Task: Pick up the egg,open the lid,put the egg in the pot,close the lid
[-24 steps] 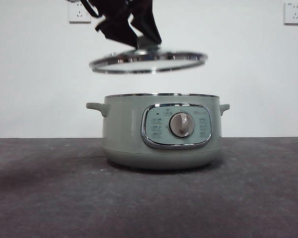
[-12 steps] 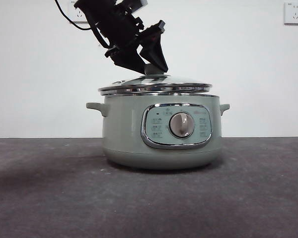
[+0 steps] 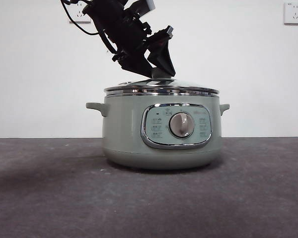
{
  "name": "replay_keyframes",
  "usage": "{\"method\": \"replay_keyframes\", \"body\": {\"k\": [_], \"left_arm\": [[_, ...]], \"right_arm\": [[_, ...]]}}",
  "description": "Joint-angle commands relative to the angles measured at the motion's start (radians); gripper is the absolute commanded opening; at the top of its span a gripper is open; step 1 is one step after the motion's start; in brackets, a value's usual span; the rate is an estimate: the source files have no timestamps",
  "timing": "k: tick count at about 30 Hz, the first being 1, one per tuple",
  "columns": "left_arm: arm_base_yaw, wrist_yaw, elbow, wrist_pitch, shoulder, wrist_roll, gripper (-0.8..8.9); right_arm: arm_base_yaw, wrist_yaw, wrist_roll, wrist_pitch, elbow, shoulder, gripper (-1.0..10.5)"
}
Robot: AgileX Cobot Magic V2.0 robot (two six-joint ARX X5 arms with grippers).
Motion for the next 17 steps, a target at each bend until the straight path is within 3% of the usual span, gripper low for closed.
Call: {"method": "replay_keyframes", "body": {"k": [1,17], "left_arm": [[-0.011,0.011,0.021,0.044,-0.001,0.001,-0.07],[-0.010,-0.011,0.021,0.016,0.034,0.001,-0.08]], "right_arm": [[0.000,0.000,0.012,-0.024,-0.018,-0.001,5.3],[0.000,-0.001,0.014,-0.024,-0.035,-0.007,5.3]]}}
